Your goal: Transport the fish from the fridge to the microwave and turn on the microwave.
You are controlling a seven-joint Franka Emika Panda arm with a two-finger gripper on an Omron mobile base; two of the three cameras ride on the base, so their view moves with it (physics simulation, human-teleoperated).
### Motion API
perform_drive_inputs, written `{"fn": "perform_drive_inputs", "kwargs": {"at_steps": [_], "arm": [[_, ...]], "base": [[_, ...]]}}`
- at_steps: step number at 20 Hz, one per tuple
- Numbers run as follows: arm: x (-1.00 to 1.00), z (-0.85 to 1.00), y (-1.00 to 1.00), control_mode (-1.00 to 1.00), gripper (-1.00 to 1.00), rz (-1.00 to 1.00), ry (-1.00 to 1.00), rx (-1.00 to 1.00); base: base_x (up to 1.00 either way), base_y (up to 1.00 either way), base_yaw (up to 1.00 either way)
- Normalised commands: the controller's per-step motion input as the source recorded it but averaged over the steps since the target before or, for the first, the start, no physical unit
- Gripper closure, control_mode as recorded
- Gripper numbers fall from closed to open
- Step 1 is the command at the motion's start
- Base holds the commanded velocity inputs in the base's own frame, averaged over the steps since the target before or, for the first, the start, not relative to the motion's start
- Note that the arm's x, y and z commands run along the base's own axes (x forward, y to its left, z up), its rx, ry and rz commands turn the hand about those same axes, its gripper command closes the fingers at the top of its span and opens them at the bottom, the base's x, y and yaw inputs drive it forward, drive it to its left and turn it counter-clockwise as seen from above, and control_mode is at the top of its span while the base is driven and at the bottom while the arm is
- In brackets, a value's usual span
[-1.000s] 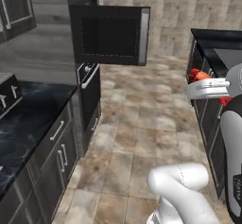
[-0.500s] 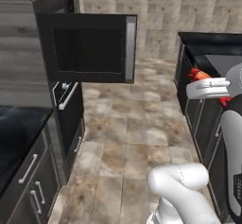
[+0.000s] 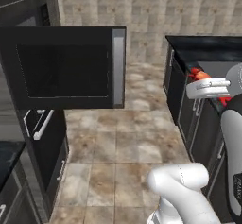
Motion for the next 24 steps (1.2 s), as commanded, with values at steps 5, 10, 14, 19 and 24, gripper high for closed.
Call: {"fn": "perform_drive_inputs", "kwargs": {"at_steps": [5, 10, 14, 19, 24], "arm": [[0.00, 0.00, 0.00, 1.00, 1.00, 0.00, 0.00, 0.00], [0.00, 0.00, 0.00, 1.00, 1.00, 0.00, 0.00, 0.00], [0.00, 0.00, 0.00, 1.00, 1.00, 0.00, 0.00, 0.00], [0.00, 0.00, 0.00, 1.00, 1.00, 0.00, 0.00, 0.00], [0.00, 0.00, 0.00, 1.00, 1.00, 0.00, 0.00, 0.00]], "base": [[0.66, -0.18, -0.21], [0.49, -0.11, -0.17], [0.40, -0.15, -0.14], [0.45, -0.11, -0.14], [0.53, -0.16, -0.13]]}}
